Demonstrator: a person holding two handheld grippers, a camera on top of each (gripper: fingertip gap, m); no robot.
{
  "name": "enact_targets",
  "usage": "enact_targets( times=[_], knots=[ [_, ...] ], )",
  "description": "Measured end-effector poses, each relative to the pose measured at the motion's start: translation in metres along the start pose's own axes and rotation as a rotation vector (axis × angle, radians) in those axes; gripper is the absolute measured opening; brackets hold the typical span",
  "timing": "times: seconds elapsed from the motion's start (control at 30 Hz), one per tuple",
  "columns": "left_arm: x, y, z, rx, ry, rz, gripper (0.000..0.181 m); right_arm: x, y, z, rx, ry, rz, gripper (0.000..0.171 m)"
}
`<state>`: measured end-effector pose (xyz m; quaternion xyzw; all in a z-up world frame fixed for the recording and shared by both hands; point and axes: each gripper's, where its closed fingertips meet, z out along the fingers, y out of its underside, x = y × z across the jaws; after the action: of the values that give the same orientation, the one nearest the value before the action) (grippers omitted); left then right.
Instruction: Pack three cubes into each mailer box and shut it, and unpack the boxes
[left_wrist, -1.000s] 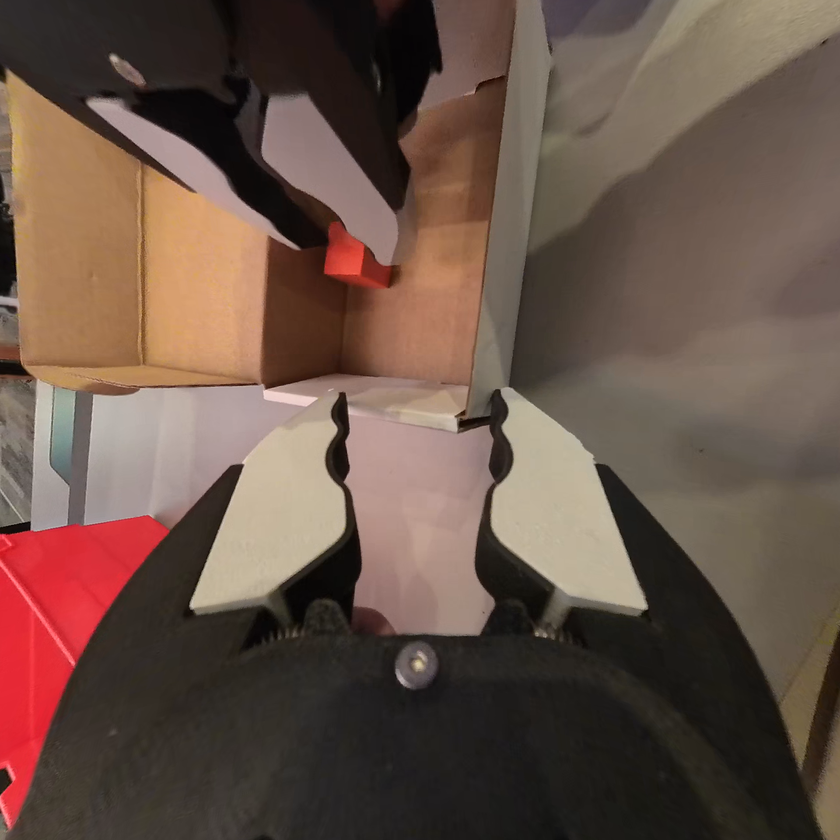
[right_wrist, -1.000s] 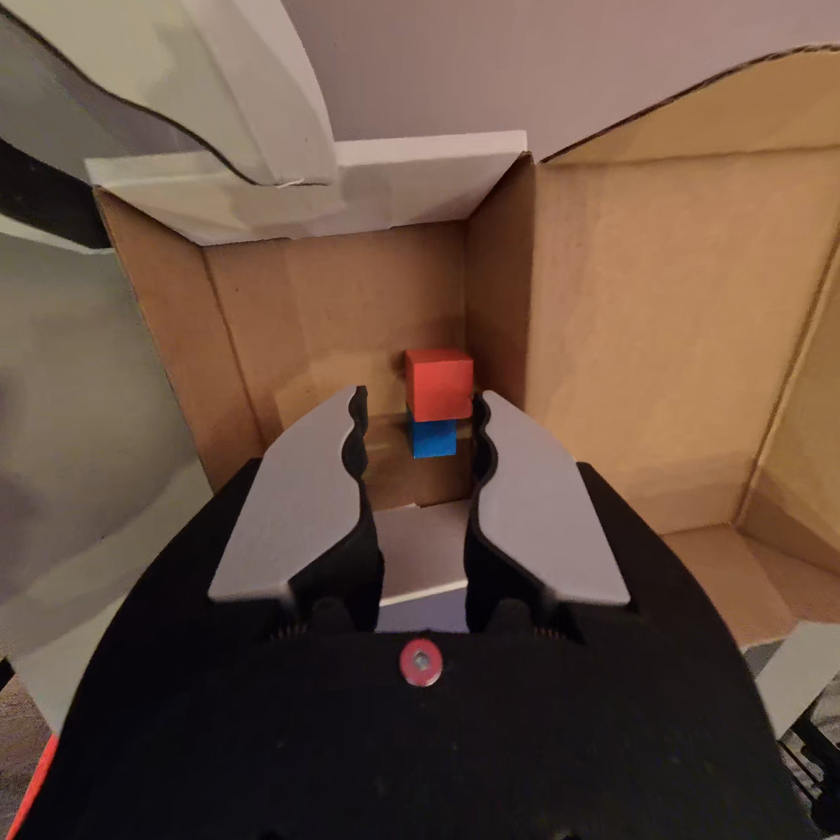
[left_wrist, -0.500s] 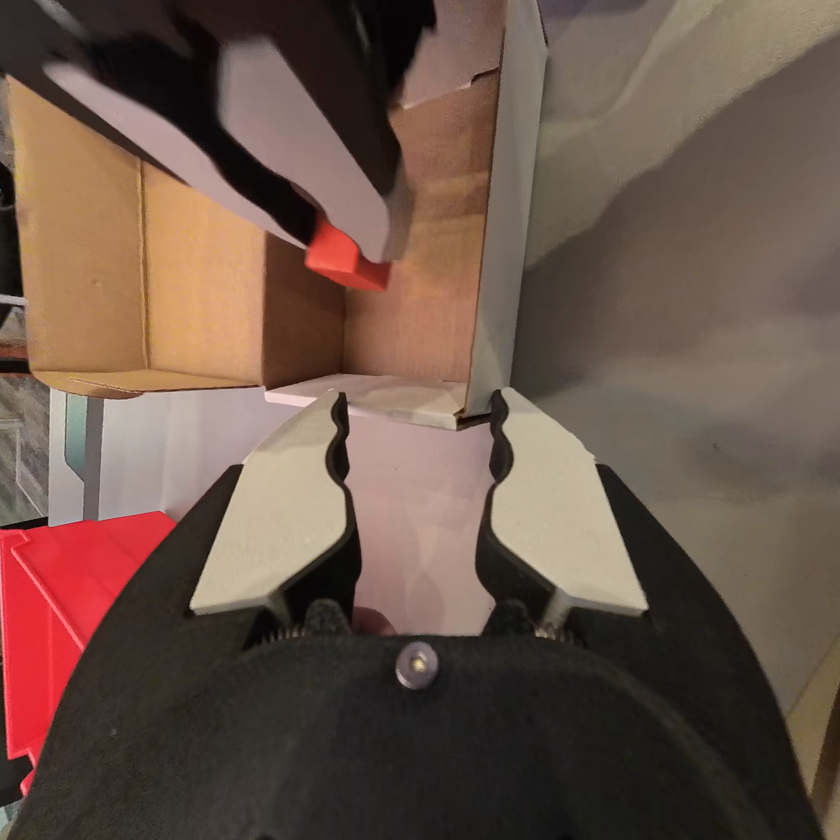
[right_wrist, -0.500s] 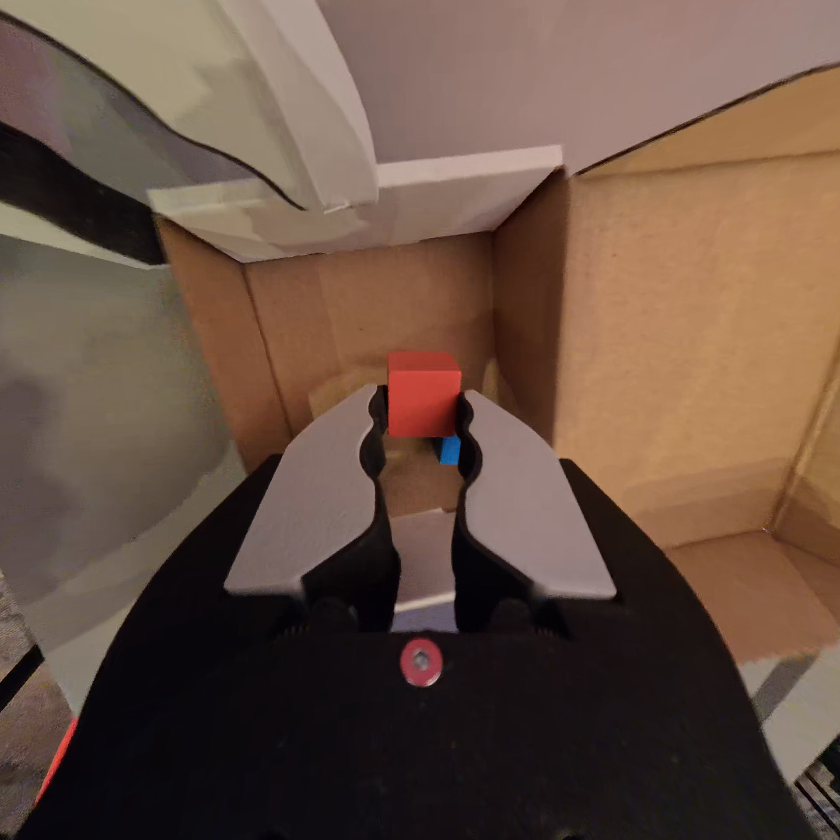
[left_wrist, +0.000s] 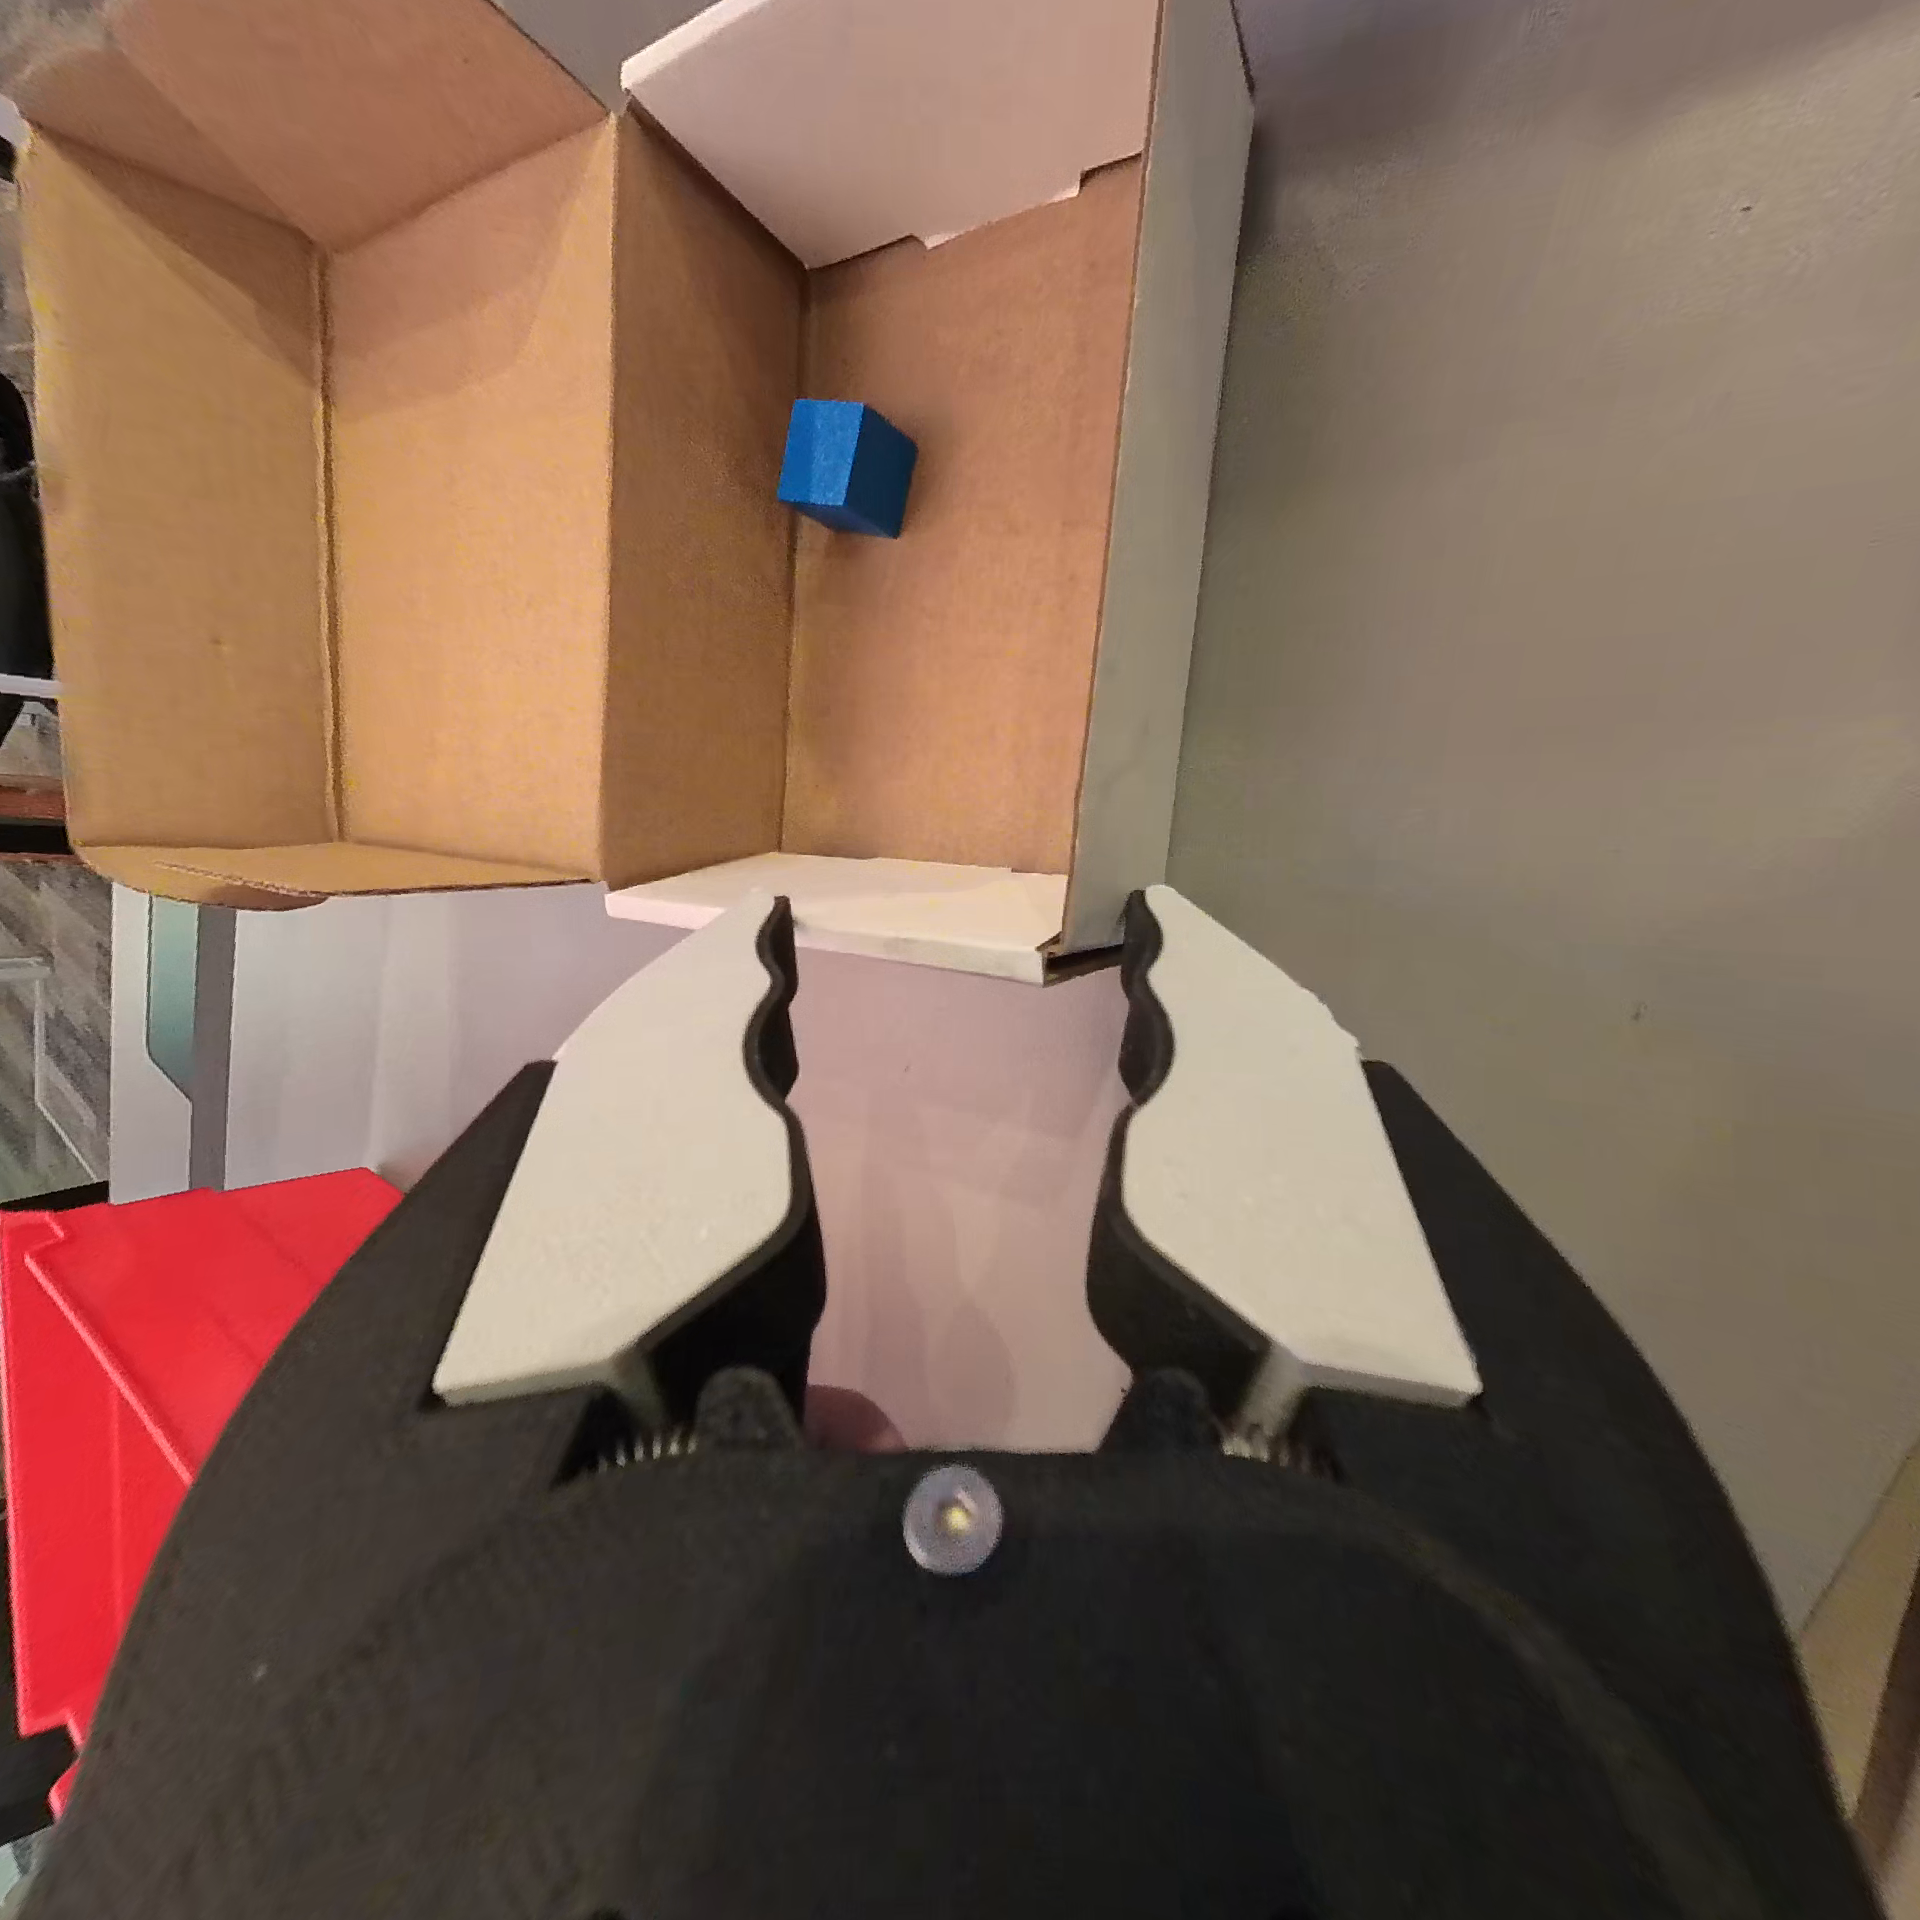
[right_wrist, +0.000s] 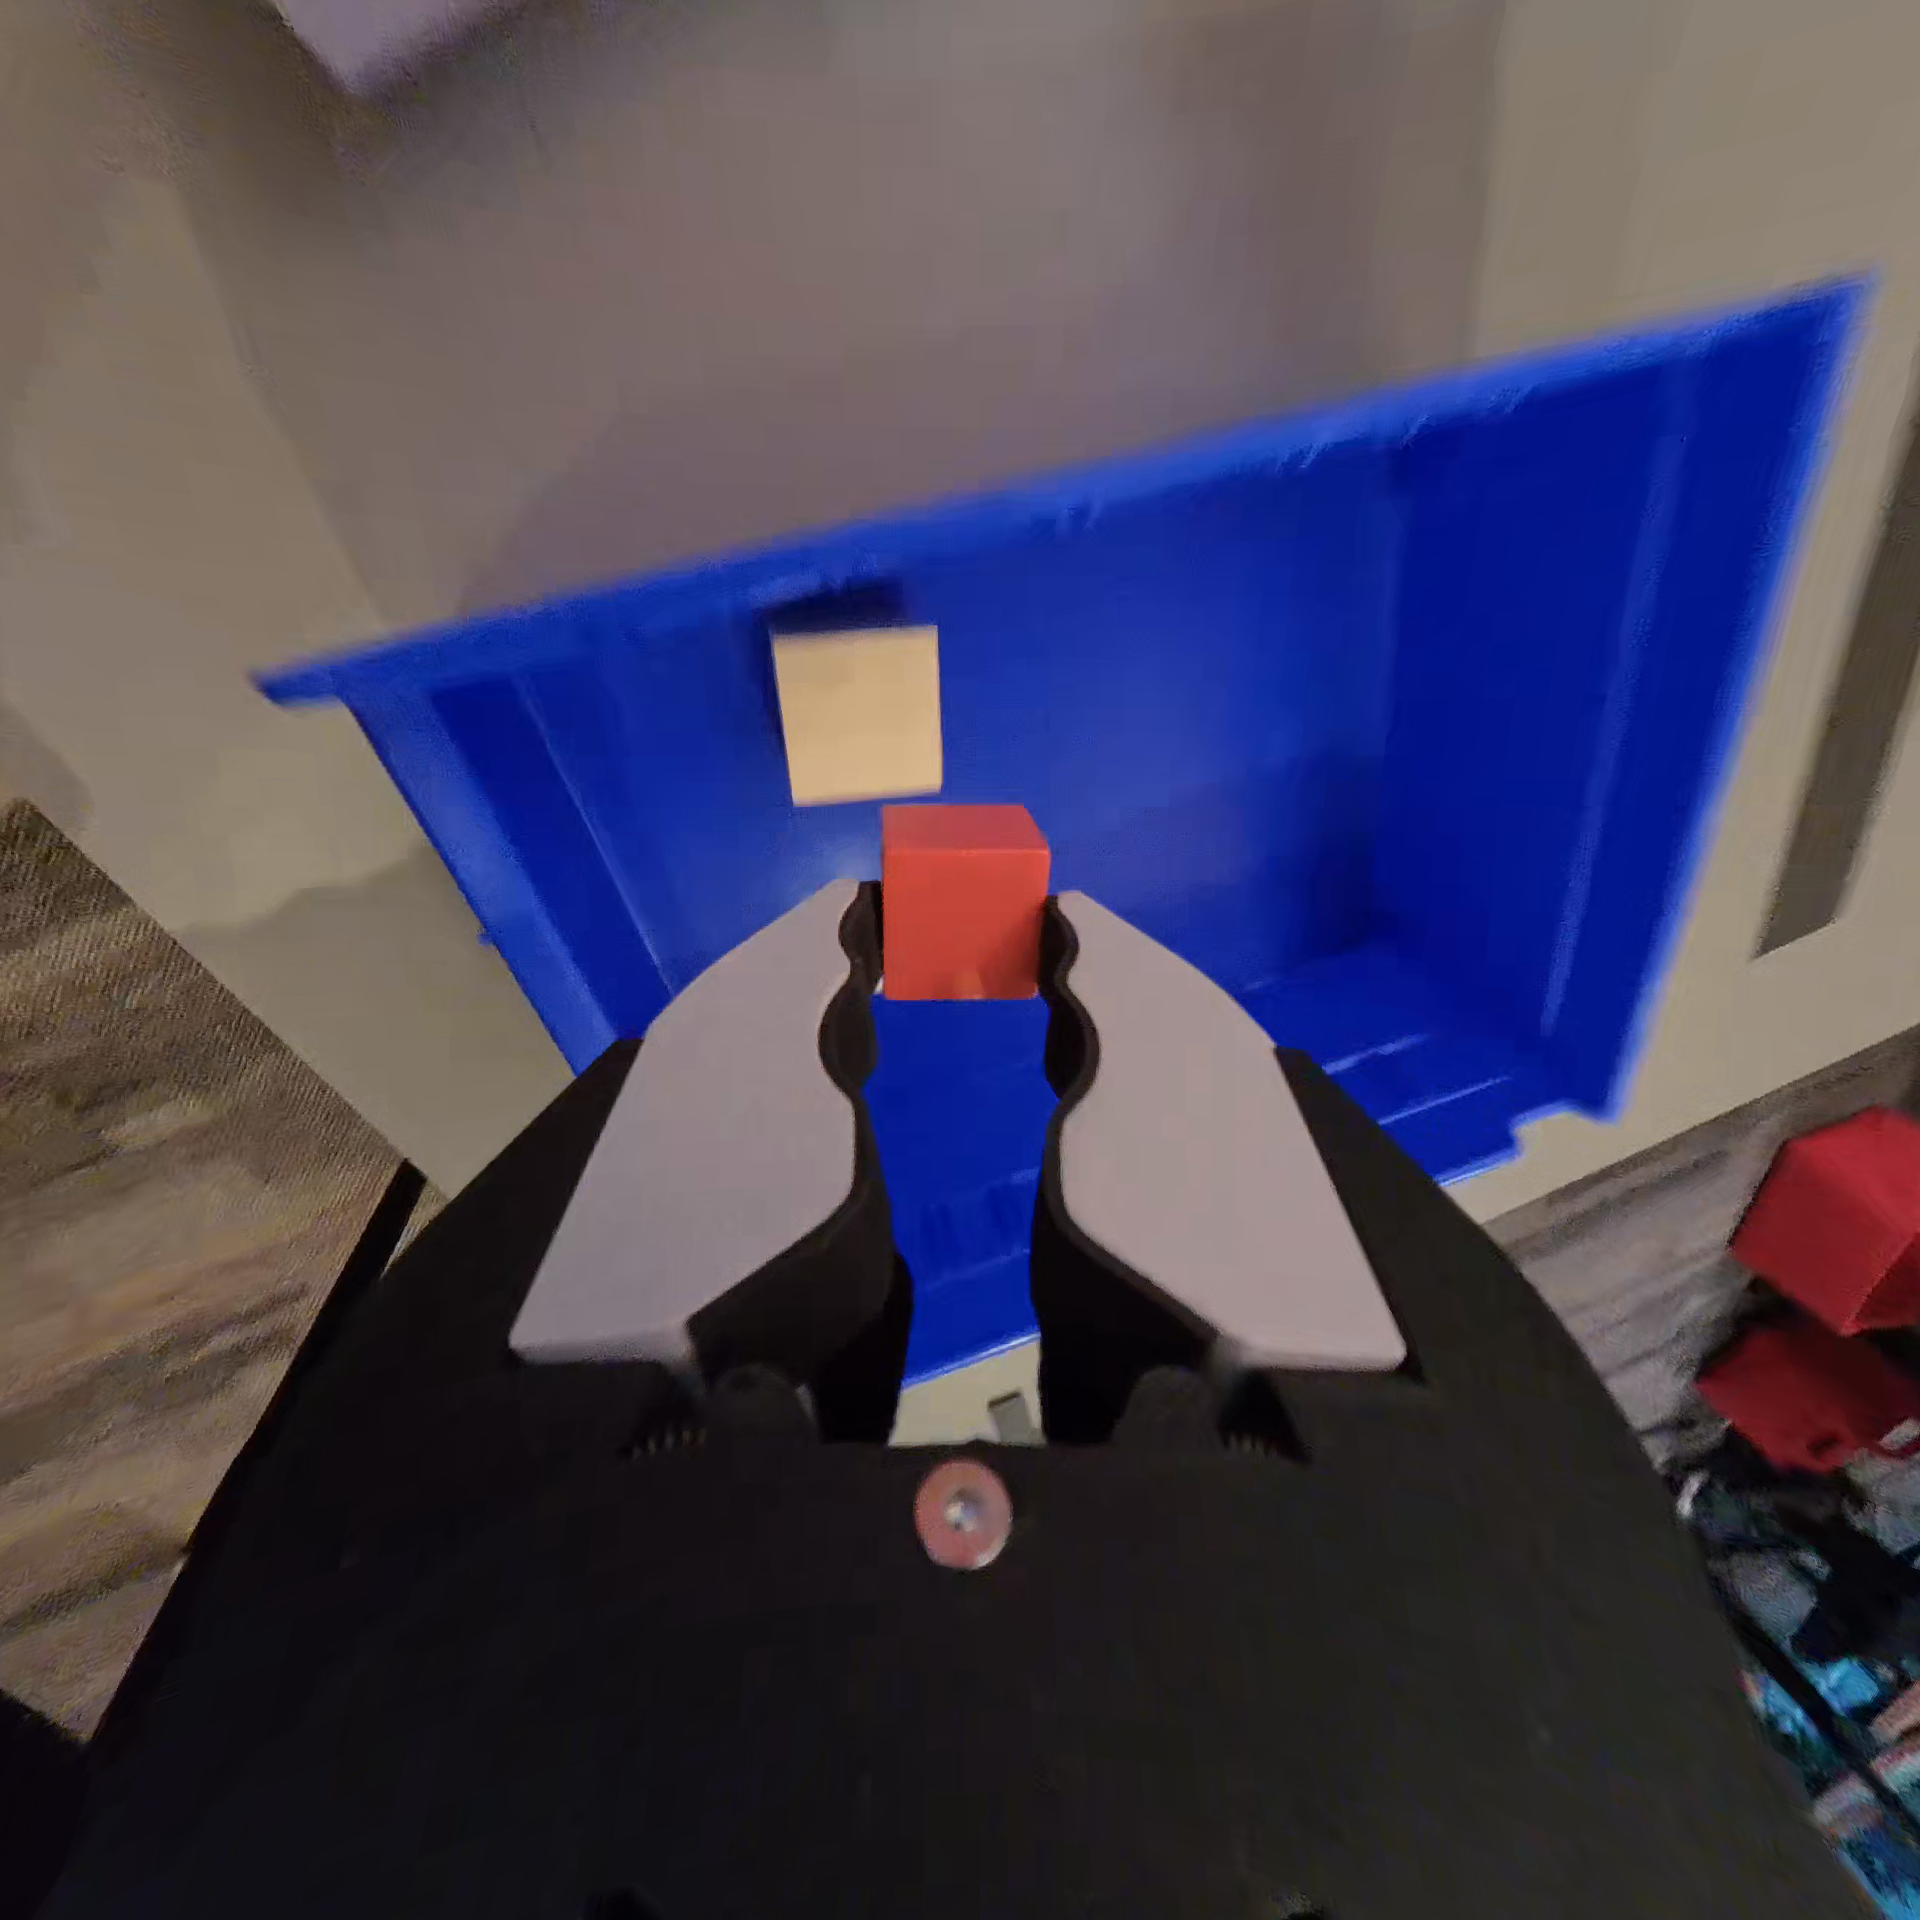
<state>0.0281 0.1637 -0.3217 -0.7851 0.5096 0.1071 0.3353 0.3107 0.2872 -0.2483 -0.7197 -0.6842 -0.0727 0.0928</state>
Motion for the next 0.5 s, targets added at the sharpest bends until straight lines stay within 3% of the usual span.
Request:
enact_targets(
  times=[0.27,0.4,0.5],
  knots=[
    [0.0,0.0,0.0,-0.004,-0.002,0.003,0.06,-0.019,0.038,0.078,-0.14,-0.124,0.021,0.028],
    [0.0,0.0,0.0,-0.005,-0.003,0.005,0.06,-0.02,0.04,0.087,-0.135,-0.138,0.047,0.041],
    [0.0,0.0,0.0,-0.004,-0.003,0.004,0.06,-0.009,0.039,0.067,-0.122,-0.073,0.071,0.047]
  ],
)
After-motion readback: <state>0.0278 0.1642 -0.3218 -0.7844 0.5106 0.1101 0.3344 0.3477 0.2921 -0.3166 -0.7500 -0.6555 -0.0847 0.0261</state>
